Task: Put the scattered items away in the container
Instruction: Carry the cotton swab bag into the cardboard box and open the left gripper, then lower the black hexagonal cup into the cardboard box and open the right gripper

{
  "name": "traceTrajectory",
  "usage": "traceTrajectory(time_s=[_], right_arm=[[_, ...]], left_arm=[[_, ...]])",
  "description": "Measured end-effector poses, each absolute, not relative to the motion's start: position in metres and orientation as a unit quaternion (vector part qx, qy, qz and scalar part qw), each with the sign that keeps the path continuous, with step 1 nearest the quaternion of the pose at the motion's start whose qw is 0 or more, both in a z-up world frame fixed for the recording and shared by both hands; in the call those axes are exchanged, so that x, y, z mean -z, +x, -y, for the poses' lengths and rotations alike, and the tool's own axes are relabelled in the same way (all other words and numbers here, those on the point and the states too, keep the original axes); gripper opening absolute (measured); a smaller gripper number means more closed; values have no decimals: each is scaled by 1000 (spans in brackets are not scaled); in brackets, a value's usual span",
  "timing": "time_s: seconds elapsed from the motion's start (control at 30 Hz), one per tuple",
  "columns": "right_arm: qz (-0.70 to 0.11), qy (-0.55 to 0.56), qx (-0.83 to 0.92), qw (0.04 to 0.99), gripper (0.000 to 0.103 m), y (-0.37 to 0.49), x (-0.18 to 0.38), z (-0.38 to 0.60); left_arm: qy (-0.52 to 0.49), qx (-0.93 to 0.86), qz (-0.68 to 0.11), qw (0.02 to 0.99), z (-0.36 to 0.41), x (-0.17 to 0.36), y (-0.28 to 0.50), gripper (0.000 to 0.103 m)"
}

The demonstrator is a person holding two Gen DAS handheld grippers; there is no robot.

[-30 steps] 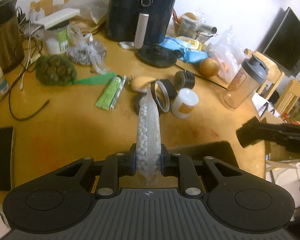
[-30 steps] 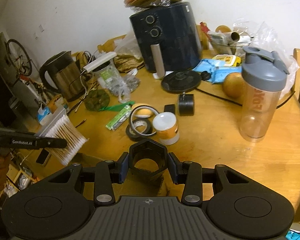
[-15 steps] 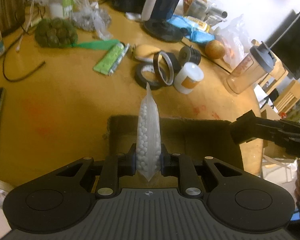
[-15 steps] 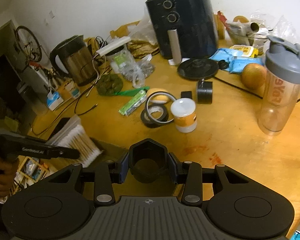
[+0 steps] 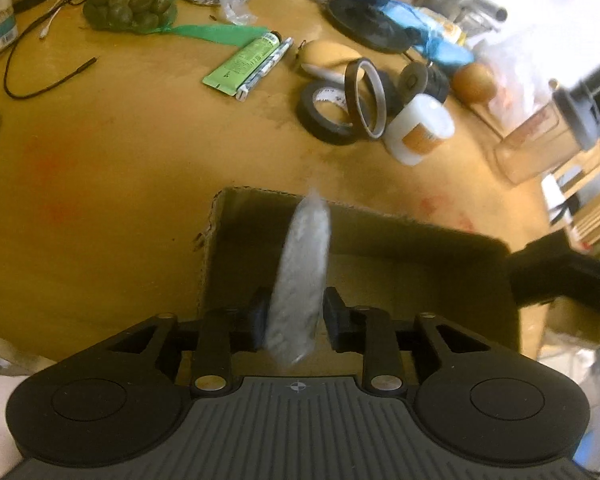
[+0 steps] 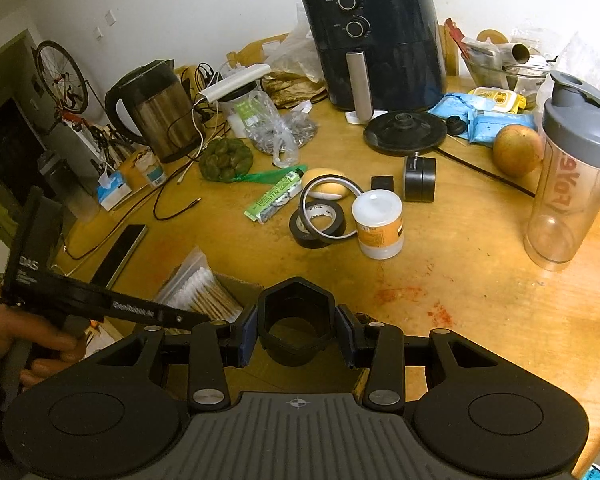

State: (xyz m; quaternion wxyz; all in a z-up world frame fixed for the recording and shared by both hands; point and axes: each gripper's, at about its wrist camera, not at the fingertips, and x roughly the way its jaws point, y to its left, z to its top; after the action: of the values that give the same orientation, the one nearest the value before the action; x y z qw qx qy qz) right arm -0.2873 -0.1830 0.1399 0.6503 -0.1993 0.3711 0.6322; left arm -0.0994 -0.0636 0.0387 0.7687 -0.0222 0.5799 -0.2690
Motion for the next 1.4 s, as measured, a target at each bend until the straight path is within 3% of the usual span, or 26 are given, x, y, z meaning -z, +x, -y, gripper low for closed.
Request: traceTrajectory(time_s=[0.07,0.17,0.23,0.6,1.03,1.4], right_arm=[[-371,-199,-632,651,44,-287,-139,183],[-372,-198,-631,651,44,-287,-139,184],[-372,-198,-631,652,44,-287,-139,183],[-370,-201,-632,650,44,-290,-138,178],[-370,-198,-631,653,44,-292,-138,175],[-374,-206,-629,650,44,-293,-132,171]], left_arm=[[0,271,-573,774,66,-43,-102,51],[24,279,-559,781,68,-53,-107,56],[47,279,-548,787,69,-61,-111,66],[53,328,-484,809,66,-97,-120,66],[42,327,-543,772,73,-60,-104,66],[41,319,-517,793,64,-80,-106,66]])
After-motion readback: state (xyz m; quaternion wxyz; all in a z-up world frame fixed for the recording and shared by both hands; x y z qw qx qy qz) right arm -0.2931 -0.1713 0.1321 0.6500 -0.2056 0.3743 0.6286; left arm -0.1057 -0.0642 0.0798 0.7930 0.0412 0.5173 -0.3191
